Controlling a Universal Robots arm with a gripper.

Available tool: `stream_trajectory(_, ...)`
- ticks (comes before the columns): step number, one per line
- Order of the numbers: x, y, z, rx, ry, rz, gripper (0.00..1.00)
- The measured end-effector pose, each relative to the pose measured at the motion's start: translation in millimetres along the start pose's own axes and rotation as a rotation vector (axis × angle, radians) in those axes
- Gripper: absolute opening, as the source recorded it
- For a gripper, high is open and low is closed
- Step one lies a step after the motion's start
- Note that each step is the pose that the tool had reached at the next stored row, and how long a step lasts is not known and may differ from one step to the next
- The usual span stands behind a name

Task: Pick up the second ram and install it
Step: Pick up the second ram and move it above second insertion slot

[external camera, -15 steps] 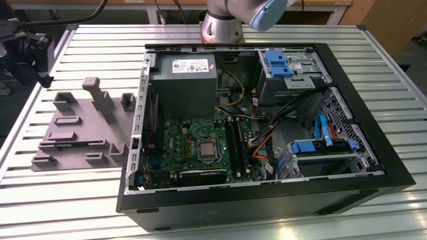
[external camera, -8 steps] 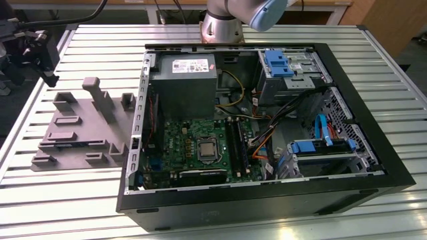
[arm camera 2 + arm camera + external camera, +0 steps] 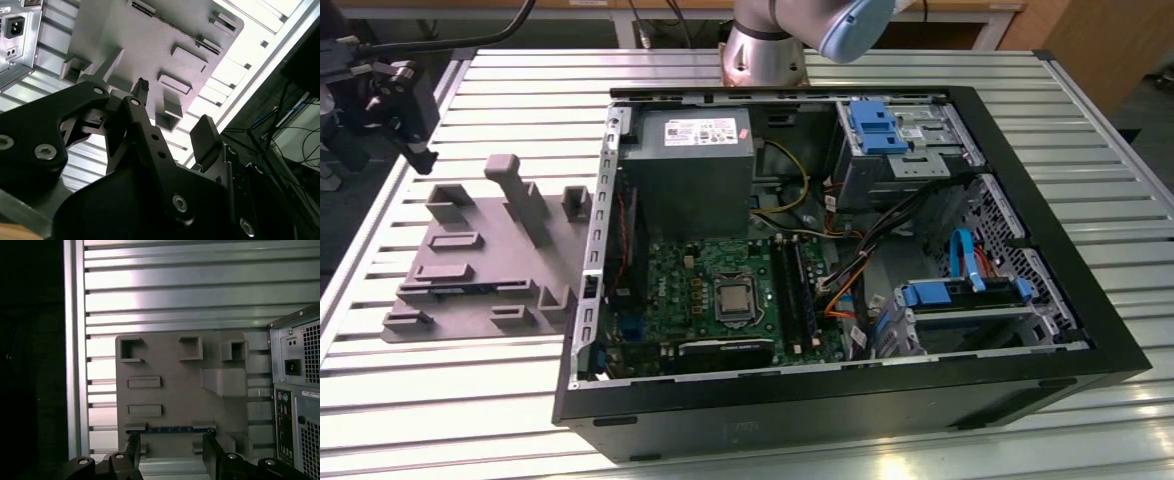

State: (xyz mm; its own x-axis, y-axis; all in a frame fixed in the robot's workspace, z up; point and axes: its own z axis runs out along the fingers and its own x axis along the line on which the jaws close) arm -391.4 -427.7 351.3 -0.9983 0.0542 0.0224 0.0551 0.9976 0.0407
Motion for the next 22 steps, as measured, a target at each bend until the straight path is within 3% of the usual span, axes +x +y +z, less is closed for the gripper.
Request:
stream_trajectory(10,0.0,-0.1,1.9,0.0041,0.0067,-0.162,0.61)
stream_trajectory(22,-0.2,-5.0,3.3,0.0058,0.0090,-0.218,0.61)
